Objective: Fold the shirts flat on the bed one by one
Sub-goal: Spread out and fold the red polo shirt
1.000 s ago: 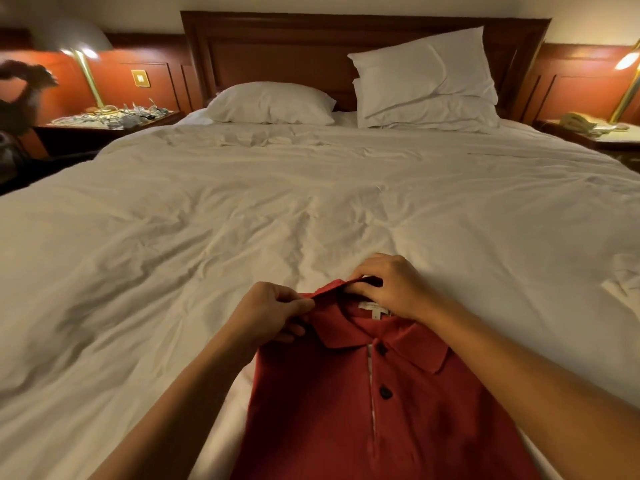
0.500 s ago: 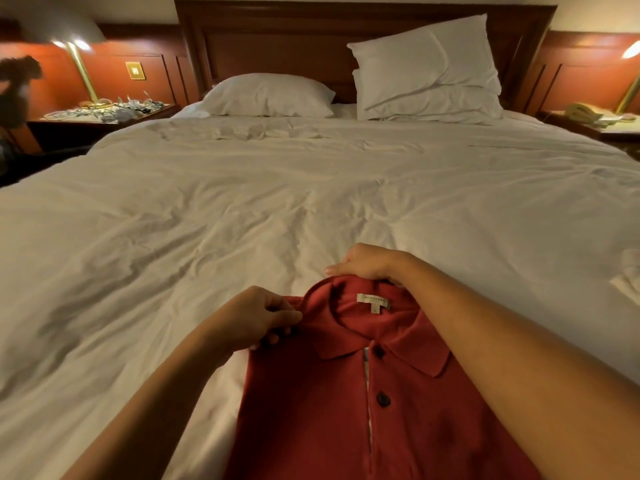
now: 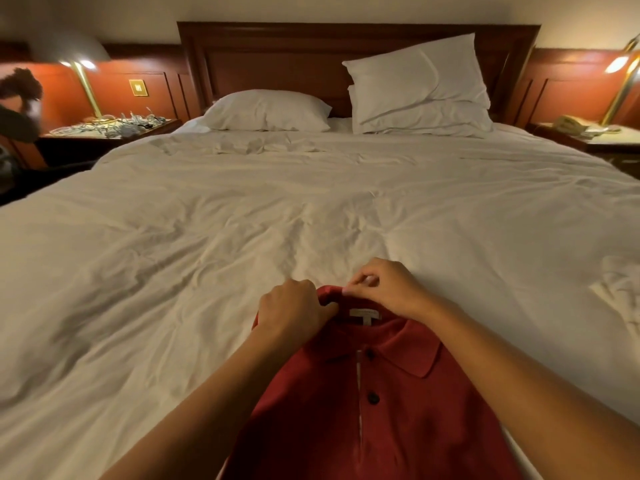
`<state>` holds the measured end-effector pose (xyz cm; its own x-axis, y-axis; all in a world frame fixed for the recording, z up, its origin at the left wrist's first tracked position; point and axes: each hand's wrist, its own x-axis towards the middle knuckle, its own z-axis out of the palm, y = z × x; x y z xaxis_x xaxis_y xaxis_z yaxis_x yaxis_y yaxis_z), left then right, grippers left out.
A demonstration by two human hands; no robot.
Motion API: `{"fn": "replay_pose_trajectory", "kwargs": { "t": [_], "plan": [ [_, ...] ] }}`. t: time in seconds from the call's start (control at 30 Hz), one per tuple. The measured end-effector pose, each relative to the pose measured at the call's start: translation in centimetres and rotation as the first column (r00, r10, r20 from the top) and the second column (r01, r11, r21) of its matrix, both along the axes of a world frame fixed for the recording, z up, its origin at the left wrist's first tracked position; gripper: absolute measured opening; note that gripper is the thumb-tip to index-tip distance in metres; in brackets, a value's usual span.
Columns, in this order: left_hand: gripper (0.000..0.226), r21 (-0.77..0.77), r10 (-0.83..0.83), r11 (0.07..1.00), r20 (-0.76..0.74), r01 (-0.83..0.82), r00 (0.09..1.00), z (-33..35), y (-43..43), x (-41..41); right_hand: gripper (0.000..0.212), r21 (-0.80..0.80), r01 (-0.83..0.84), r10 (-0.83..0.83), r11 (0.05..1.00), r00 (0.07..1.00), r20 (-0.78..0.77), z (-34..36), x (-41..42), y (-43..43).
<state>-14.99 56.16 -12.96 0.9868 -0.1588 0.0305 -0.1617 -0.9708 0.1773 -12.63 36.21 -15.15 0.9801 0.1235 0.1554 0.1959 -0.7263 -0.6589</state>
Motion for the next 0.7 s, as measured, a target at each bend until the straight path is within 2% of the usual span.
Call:
{"fn": "replay_pose_trajectory", "kwargs": {
  "t": [0.13,0.33,0.43,0.57,0.7],
  "plan": [
    [0.029,-0.057,-0.044,0.997,-0.005,0.044,0.999,-0.4,0.8,0.0,0.011,-0.086,-0.016,0.022,0.996,0.998,0.062,-0.4,-1.4,-1.5],
    [0.04,-0.297,-0.057,0.955,-0.19,-0.002,0.98,0.8,4.8,0.7,0.019,0.055,0.09,-0.095,0.994,0.991,0.099,0.1,-1.4,-1.5],
    [0.044,-0.277,-0.087,0.961,-0.246,0.016,0.965,1.4,5.9,1.3,0.025,0.054,0.087,-0.09,0.995,0.994,0.064,0.1,-1.9,-1.2],
    [0.024,-0.224,-0.118,0.972,-0.177,0.077,0.977,1.9,4.5,2.0,0.035,0.05,0.143,-0.143,0.988,0.99,-0.002,0.1,-3.0,-2.9],
    [0.036,-0.226,-0.18,0.961,-0.066,0.161,0.982,2.1,1.5,2.6,0.027,-0.04,0.193,-0.195,0.98,0.979,-0.056,0.5,-4.8,-5.6]
  ]
}}
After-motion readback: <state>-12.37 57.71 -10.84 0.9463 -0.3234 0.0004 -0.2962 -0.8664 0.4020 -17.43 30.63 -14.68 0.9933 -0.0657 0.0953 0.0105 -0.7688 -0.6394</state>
